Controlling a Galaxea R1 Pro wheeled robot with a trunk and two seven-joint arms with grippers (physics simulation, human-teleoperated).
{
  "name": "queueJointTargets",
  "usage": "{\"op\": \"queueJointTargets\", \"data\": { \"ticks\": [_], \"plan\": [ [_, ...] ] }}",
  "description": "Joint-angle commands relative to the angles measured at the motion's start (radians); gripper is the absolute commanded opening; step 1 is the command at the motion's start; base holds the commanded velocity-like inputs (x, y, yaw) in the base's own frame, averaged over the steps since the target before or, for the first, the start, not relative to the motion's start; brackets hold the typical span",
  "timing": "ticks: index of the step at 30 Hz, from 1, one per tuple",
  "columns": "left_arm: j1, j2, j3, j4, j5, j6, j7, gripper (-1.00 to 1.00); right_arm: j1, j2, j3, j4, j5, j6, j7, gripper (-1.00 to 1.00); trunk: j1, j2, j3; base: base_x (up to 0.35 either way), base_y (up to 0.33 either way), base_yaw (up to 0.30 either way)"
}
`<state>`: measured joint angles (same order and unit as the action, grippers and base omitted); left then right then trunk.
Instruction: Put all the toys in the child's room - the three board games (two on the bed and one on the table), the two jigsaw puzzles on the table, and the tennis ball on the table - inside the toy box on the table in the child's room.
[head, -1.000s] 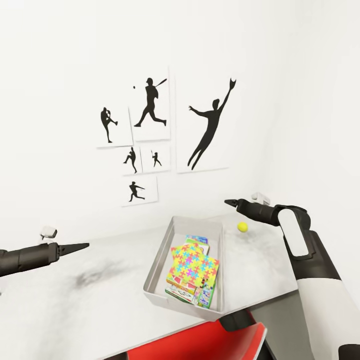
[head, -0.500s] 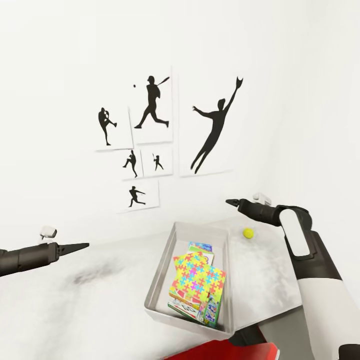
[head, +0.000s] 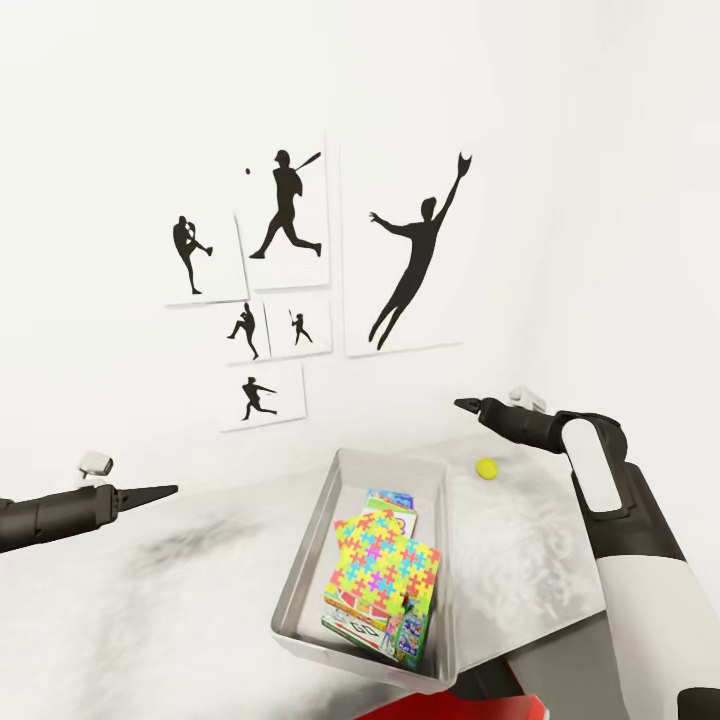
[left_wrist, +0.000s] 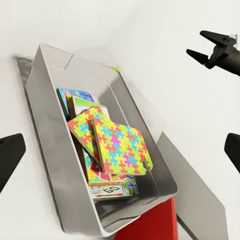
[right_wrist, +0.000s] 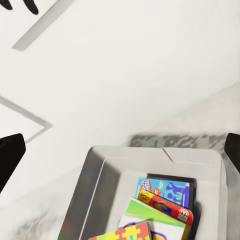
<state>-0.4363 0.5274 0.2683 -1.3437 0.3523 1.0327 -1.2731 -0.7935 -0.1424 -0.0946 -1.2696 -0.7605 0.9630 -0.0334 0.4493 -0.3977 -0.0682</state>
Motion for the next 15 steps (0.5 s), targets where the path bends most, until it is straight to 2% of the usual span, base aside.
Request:
{"op": "queueJointTargets", "data": {
  "ticks": [1,15],
  "plan": [
    [-0.001,0.000,0.001,0.000,0.002,0.007,-0.002,1.00,-0.001,0.000,-0.001,-0.001,-0.004,0.004,-0.003,1.00,0.001,-0.002,-0.002,0.002,-0.002,-0.001],
    [-0.001,0.000,0.002,0.000,0.005,0.009,-0.004,1.00,-0.001,0.000,-0.002,-0.001,-0.003,0.002,-0.005,1.00,0.001,-0.002,-0.002,0.020,0.003,0.000]
  ]
}}
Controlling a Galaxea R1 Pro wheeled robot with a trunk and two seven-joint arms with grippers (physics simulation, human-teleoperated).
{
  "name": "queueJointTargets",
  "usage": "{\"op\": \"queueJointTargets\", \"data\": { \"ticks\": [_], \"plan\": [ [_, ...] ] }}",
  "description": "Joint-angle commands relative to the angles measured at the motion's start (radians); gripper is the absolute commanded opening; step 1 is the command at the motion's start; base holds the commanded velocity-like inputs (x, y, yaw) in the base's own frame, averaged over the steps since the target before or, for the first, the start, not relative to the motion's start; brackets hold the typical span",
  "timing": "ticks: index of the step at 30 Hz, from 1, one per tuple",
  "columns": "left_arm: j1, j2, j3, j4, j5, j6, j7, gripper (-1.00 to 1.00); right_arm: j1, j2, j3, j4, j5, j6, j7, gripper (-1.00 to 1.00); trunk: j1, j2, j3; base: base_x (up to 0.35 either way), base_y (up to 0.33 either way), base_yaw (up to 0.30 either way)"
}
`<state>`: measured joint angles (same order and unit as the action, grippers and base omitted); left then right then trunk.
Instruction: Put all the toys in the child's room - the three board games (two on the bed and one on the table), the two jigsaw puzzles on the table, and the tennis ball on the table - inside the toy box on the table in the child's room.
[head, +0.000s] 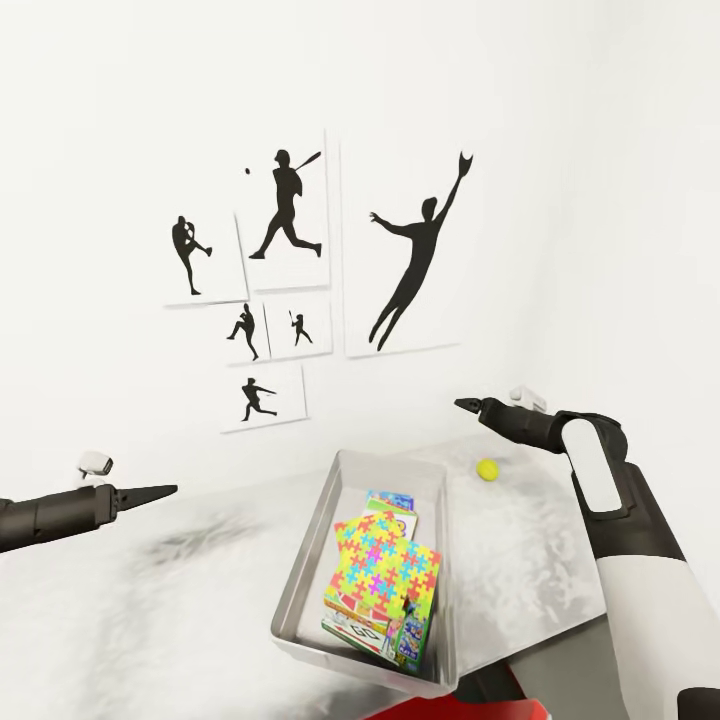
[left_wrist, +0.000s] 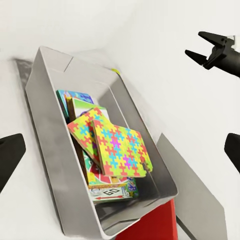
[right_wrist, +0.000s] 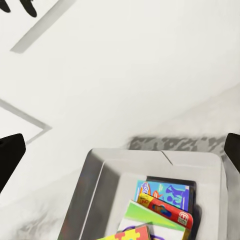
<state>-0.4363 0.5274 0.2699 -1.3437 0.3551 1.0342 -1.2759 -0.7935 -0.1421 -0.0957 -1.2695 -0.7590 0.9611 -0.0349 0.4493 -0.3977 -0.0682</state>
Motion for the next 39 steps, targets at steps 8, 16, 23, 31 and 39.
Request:
{"op": "queueJointTargets", "data": {
  "ticks": [8,16,23,31,39],
  "plan": [
    [-0.001,0.000,0.000,0.000,0.003,0.007,-0.002,1.00,-0.001,-0.001,-0.001,-0.001,-0.005,0.004,-0.004,1.00,0.001,-0.002,-0.002,0.003,0.000,0.000],
    [-0.001,0.001,0.000,-0.003,0.004,0.009,-0.002,1.00,-0.001,-0.001,-0.003,0.001,-0.009,0.010,-0.005,1.00,0.001,-0.002,-0.002,0.000,0.000,0.000],
    [-0.001,0.002,0.011,-0.005,0.005,0.010,-0.002,1.00,-0.001,-0.002,-0.004,0.001,-0.009,0.017,-0.007,1.00,0.001,-0.002,-0.002,0.000,0.000,0.000],
    [-0.001,0.002,0.023,-0.008,0.005,0.010,-0.003,1.00,-0.010,-0.028,-0.006,0.002,-0.008,0.067,-0.025,1.00,0.001,-0.002,-0.006,0.000,0.000,0.000],
    [-0.010,0.010,0.030,-0.019,0.004,0.013,-0.003,1.00,-0.127,-0.069,0.007,0.129,-0.009,0.086,-0.170,1.00,0.001,-0.002,-0.018,0.000,0.000,0.000]
  ]
}}
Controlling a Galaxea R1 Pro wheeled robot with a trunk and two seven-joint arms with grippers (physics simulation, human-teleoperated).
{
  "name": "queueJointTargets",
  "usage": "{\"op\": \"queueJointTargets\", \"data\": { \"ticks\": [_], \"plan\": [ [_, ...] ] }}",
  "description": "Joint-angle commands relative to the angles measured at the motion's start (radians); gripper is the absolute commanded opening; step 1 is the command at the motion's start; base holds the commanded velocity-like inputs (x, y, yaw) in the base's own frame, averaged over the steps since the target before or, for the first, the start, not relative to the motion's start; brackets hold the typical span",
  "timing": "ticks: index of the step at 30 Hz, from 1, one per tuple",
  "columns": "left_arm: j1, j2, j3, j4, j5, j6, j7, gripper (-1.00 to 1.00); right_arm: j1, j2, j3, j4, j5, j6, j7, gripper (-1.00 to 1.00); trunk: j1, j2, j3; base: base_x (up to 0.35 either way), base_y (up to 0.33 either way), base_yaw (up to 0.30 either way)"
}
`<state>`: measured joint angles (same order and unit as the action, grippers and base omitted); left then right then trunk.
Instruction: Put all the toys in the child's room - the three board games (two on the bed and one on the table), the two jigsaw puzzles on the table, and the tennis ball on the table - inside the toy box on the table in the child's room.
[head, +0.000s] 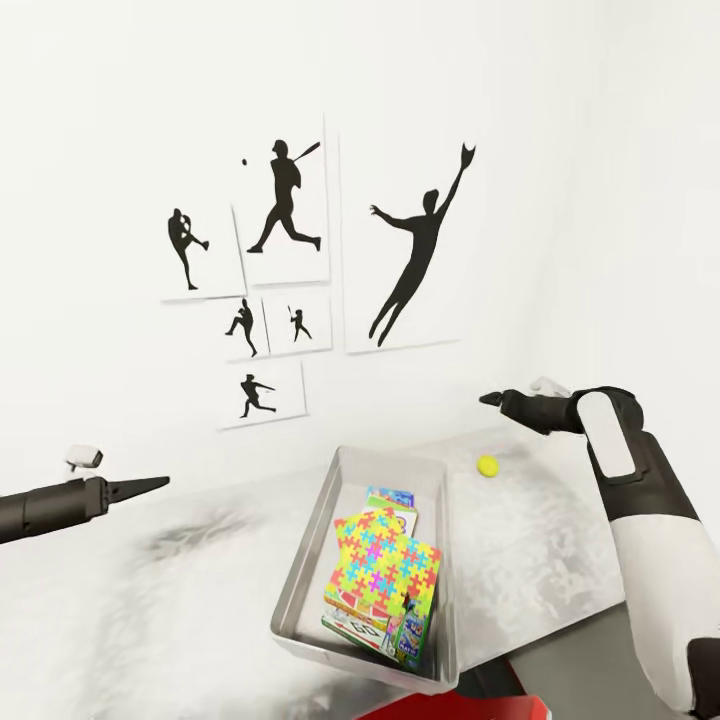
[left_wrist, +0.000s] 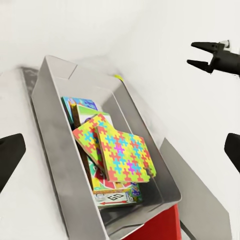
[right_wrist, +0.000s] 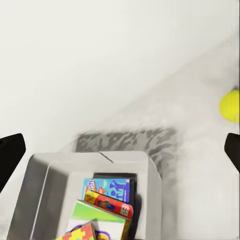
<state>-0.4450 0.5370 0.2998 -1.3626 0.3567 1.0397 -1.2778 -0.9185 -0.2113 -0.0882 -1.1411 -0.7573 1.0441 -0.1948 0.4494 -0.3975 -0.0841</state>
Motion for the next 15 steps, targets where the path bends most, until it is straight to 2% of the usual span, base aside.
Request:
{"op": "queueJointTargets", "data": {
  "ticks": [1,3,8,11,12,15],
  "plan": [
    [-0.002,0.001,0.000,0.000,0.001,0.007,-0.002,1.00,-0.014,-0.001,0.003,0.016,-0.011,0.003,-0.017,1.00,0.001,-0.002,-0.004,0.000,0.000,0.000],
    [-0.013,0.002,0.001,-0.001,-0.001,0.007,-0.001,1.00,-0.053,-0.002,0.019,0.068,-0.010,0.003,-0.045,1.00,0.001,-0.002,-0.007,0.000,0.000,0.000],
    [-0.096,0.002,-0.009,0.006,-0.002,0.007,0.002,1.00,-0.175,0.008,0.100,0.248,-0.012,0.003,-0.185,1.00,0.001,-0.002,-0.016,0.000,0.000,0.000],
    [-0.113,0.001,-0.015,0.008,-0.002,0.007,0.003,1.00,-0.214,0.012,0.118,0.322,-0.011,0.002,-0.222,1.00,0.001,-0.002,-0.021,0.000,0.000,0.000],
    [-0.119,0.000,-0.017,0.010,-0.002,0.007,0.003,1.00,-0.235,0.014,0.125,0.373,-0.010,-0.002,-0.235,1.00,0.001,-0.002,-0.022,0.000,0.000,0.000],
    [-0.124,0.000,-0.019,0.012,-0.002,0.007,0.003,1.00,-0.259,0.024,0.131,0.441,-0.007,-0.013,-0.244,1.00,0.001,-0.002,-0.027,0.000,0.000,0.000]
  ]
}}
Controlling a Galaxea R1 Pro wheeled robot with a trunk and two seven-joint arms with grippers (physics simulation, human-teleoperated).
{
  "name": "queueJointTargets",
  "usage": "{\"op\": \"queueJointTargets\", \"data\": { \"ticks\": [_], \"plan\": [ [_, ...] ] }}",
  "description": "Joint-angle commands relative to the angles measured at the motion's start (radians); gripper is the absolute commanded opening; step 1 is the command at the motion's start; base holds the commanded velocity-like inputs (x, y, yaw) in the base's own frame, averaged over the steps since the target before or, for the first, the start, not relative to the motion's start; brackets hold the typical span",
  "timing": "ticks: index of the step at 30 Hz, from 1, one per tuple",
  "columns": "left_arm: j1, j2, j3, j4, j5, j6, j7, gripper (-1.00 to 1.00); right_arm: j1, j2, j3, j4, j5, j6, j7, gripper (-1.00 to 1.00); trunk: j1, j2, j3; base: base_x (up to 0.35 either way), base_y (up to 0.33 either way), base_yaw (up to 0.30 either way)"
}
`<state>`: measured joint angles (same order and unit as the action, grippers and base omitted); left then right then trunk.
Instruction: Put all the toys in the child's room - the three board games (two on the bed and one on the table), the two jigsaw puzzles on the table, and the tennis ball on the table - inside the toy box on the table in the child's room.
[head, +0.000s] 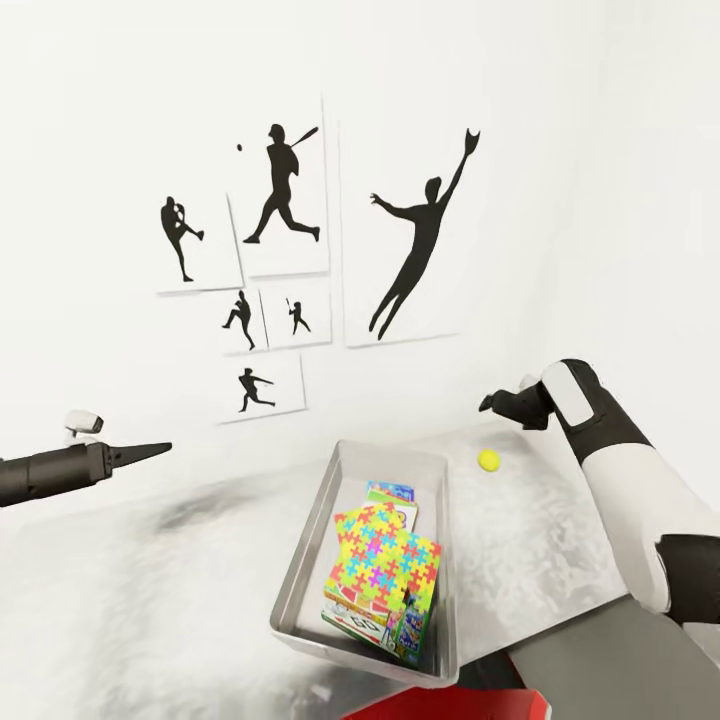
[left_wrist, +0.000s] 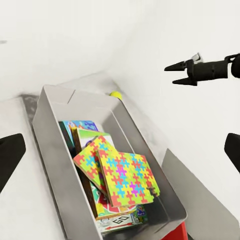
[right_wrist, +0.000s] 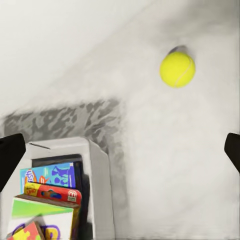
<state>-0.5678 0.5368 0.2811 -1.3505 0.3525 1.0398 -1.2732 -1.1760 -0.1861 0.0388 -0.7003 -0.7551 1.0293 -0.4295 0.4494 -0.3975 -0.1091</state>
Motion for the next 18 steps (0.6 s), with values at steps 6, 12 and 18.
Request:
{"op": "queueJointTargets", "data": {
  "ticks": [6,12,18],
  "plan": [
    [-0.003,0.001,-0.011,0.006,0.002,0.007,0.001,1.00,-0.029,0.016,0.008,0.076,-0.008,-0.038,-0.014,1.00,0.001,-0.002,-0.012,0.000,0.000,0.000],
    [0.008,0.002,-0.015,0.009,-0.001,0.007,0.004,1.00,-0.047,0.010,0.010,0.087,-0.006,-0.050,-0.015,1.00,0.001,-0.002,-0.022,0.000,0.000,0.000],
    [0.027,0.002,-0.015,0.016,-0.038,0.003,0.005,1.00,-0.066,0.004,0.031,0.088,0.057,-0.098,-0.015,1.00,0.001,-0.002,-0.032,0.000,0.000,0.000]
  ]
}}
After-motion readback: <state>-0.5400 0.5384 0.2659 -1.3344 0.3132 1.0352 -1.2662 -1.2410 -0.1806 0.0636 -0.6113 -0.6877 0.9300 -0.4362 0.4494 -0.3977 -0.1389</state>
